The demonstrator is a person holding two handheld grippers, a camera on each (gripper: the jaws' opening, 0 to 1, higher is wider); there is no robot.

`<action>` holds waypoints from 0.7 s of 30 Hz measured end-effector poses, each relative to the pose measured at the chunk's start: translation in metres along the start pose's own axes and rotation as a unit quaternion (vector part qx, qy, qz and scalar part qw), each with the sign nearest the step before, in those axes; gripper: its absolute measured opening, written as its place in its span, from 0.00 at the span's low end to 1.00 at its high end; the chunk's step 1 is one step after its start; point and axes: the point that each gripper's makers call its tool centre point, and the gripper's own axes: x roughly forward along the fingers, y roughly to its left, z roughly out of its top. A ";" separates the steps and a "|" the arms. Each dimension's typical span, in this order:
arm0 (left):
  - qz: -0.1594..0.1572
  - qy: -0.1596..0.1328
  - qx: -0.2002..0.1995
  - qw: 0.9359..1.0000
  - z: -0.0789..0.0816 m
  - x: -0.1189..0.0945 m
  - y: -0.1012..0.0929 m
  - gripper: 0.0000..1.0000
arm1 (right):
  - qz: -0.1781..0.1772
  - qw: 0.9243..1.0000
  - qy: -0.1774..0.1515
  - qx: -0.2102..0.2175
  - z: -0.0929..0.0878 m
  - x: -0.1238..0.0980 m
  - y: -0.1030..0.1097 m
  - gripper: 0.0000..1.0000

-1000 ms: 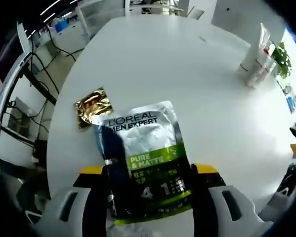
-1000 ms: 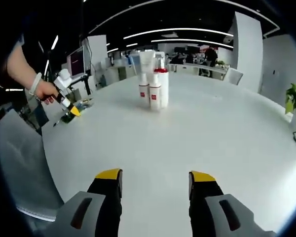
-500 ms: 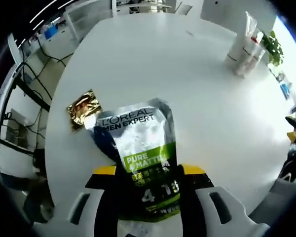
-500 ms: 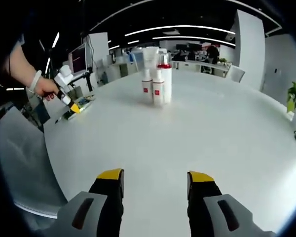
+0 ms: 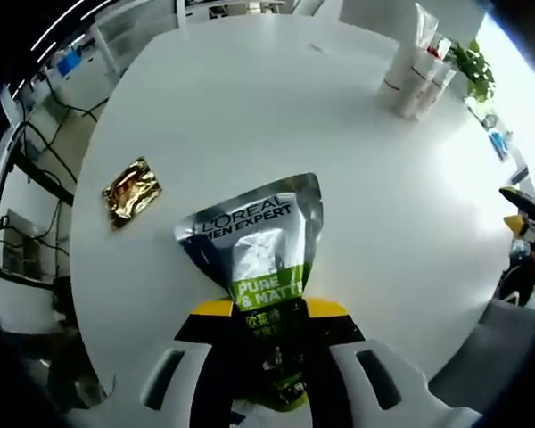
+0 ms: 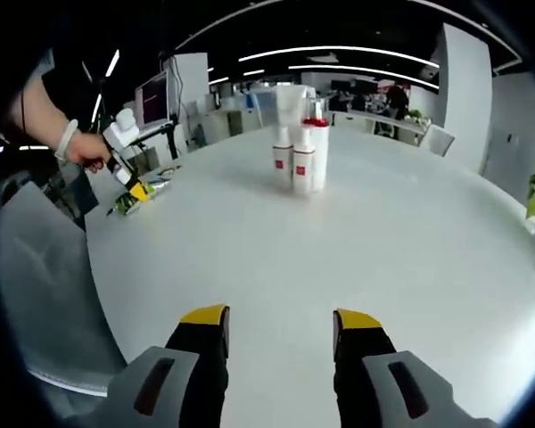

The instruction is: Arrange the skincare products in the storage area until every visible bottle or jar stands upright without overlapping.

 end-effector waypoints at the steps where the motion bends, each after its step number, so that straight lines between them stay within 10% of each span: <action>1: -0.010 -0.010 -0.002 1.000 0.003 -0.002 -0.005 0.23 | 0.003 1.000 -0.003 -0.001 0.003 0.000 0.002 0.41; 9: -0.103 -0.104 -0.061 0.987 0.030 -0.043 -0.059 0.20 | 0.055 0.998 -0.020 -0.003 0.029 0.010 0.038 0.37; 12: -0.157 -0.146 -0.114 0.970 0.041 -0.067 -0.084 0.18 | 0.094 0.994 -0.036 0.033 0.045 0.009 0.056 0.31; 21: -0.207 -0.205 -0.112 0.950 0.043 -0.123 -0.124 0.11 | 0.204 0.967 -0.117 0.102 0.128 0.000 0.107 0.29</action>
